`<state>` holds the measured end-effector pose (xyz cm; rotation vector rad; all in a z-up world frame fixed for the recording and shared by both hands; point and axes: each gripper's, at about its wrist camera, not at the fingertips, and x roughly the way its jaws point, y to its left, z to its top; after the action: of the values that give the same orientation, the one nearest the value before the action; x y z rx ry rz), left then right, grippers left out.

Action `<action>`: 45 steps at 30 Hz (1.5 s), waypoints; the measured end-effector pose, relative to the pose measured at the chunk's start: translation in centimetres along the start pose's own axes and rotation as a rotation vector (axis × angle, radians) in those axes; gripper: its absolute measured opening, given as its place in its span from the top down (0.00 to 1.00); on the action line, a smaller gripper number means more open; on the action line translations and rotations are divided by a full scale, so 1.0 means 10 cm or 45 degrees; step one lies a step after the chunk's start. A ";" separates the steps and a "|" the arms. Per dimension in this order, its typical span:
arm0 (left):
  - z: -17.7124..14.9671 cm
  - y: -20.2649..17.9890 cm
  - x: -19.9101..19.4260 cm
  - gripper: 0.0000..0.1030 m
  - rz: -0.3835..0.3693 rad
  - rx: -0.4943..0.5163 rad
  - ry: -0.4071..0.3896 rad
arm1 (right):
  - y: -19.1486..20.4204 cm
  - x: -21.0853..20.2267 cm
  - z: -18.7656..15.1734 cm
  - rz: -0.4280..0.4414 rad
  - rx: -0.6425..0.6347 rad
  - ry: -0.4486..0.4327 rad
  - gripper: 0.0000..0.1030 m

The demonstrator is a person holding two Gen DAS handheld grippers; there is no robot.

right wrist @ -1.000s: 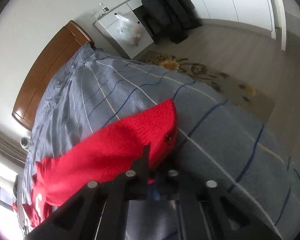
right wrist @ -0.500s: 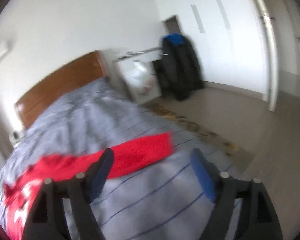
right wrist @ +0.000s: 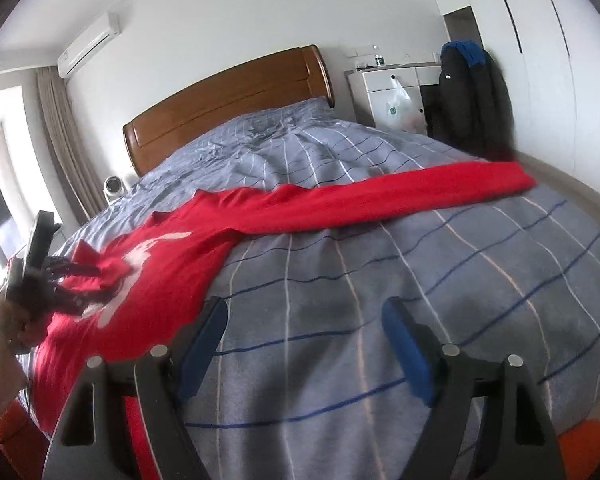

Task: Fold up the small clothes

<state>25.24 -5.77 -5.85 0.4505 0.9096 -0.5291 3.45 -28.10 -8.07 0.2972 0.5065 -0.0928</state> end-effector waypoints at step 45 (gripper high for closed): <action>-1.28 0.90 -1.32 0.07 0.443 -0.888 -0.315 | 0.49 0.18 0.48 -0.052 -0.281 -0.069 0.18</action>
<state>16.10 11.77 -0.52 -0.0953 0.6995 0.0669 8.07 -24.96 -3.69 0.0685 0.4641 -0.0834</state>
